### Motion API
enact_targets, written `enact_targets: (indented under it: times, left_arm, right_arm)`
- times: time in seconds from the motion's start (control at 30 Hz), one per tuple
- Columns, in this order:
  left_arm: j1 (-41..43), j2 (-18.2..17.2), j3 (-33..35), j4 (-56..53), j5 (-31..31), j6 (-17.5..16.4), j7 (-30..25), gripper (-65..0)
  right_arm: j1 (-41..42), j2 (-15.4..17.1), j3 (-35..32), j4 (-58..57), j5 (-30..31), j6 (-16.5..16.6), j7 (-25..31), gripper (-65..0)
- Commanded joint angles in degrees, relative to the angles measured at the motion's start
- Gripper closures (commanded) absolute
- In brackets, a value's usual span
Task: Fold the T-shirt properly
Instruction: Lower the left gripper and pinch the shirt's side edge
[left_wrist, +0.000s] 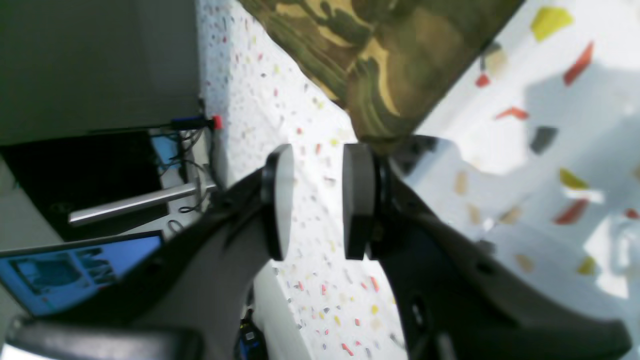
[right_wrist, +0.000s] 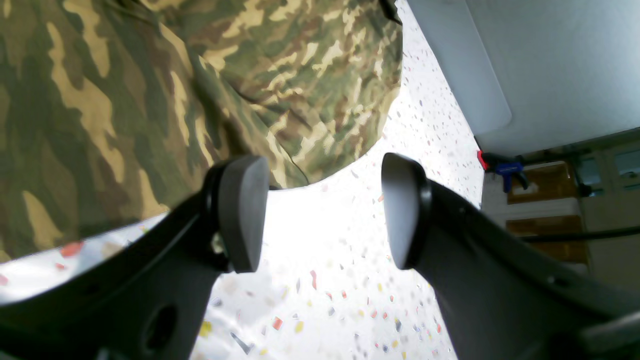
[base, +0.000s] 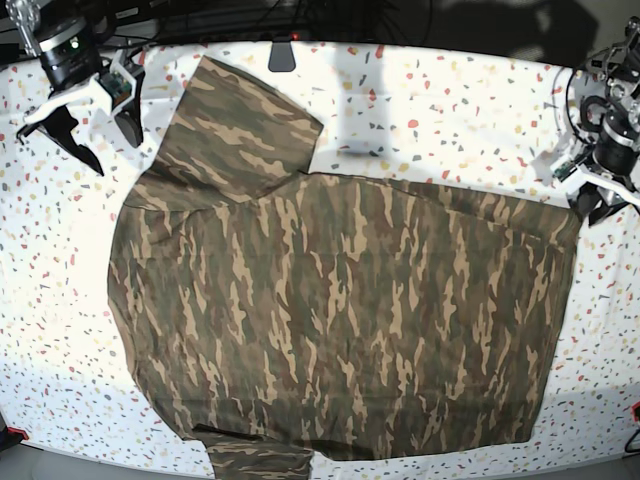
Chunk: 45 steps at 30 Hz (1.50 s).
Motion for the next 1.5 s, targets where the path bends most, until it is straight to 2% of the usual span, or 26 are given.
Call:
enact_targets:
  times: [0.0, 0.07, 0.13, 0.2, 0.27, 0.37, 0.43, 0.53, 0.6, 0.73, 0.87, 1.0, 1.33, 1.4, 1.47]
  left_arm:
    - [-0.3, -0.9, -0.3, 0.7, 0.4, 0.9, -0.3, -16.6]
    - [-0.4, -0.9, -0.3, 0.7, 1.2, 0.9, -1.4, -16.9]
    - [-1.1, -0.9, -0.3, 0.7, -0.1, -0.2, -3.5, -20.6]
    - [-2.8, -0.7, -0.3, 0.7, -8.2, -5.3, -2.8, -25.5]
    - [-6.2, -0.4, -0.3, 0.7, -19.1, -9.1, 3.5, -30.5]
    - [-12.7, 0.3, -0.3, 0.7, -31.3, -11.5, 12.7, -37.5]
    - [-17.3, 0.2, -0.3, 0.7, -38.9, -13.6, 17.1, -38.7]
    - [-23.1, 0.5, -0.3, 0.7, -48.8, -22.3, 22.2, -38.6]
    - [-25.6, 1.7, -0.3, -0.4, -52.7, -26.3, 23.6, -38.6]
    - [-28.7, 6.1, -0.3, -9.9, -55.8, -28.4, 23.7, -38.6]
    - [-32.3, 9.3, -0.3, -21.6, -55.7, -28.5, 23.8, -38.6]
    - [-34.0, 8.8, -0.3, -24.3, -55.8, -28.5, 26.0, -38.6]
    - [-34.3, 8.5, -0.3, -24.3, -57.6, -28.5, 25.5, -38.0]
    - [-34.2, 8.6, -0.3, -24.3, -57.7, -28.5, 26.5, -32.3]
    - [-34.2, 8.6, -0.3, -24.3, -58.8, -28.5, 28.0, -19.7]
  right_arm:
    - [-0.3, 0.6, 0.4, 0.9, 0.4, -1.1, 1.0, -36.1]
    - [-0.3, 0.6, 0.4, 0.9, 0.4, -1.1, 1.0, -36.1]
    - [-0.3, 0.6, 0.4, 0.9, 0.5, -1.1, 1.0, -36.1]
    - [-0.3, 0.6, 0.4, 0.9, 0.5, -1.1, 1.0, -36.1]
    - [-0.3, 0.6, 0.4, 0.9, 0.5, -1.1, 0.8, -36.1]
    - [-0.2, 0.2, 0.4, 0.9, 0.5, -1.1, 0.5, -36.1]
    - [0.2, -0.8, 0.4, 0.9, 0.5, -1.1, 0.5, -36.1]
    - [0.8, -2.4, 0.4, 0.9, 0.5, -1.0, 0.4, -36.1]
    - [0.8, -3.1, 0.4, 0.9, 0.5, -1.0, 0.5, -36.1]
    - [0.8, -3.2, 0.4, 0.9, 0.5, -1.0, 0.4, -36.1]
    - [0.8, -3.2, 0.4, 0.9, 0.5, -1.0, 0.1, -36.1]
    - [0.8, -3.2, 0.4, 0.9, 0.5, -1.0, -1.4, -36.1]
    - [0.8, -3.2, 0.4, 0.9, 0.5, -1.0, -1.6, -36.1]
    - [0.8, -3.2, 0.4, 0.9, 0.5, -1.0, -1.6, -36.1]
    - [0.8, -3.2, 0.4, 0.9, 0.5, -1.0, -1.6, -36.1]
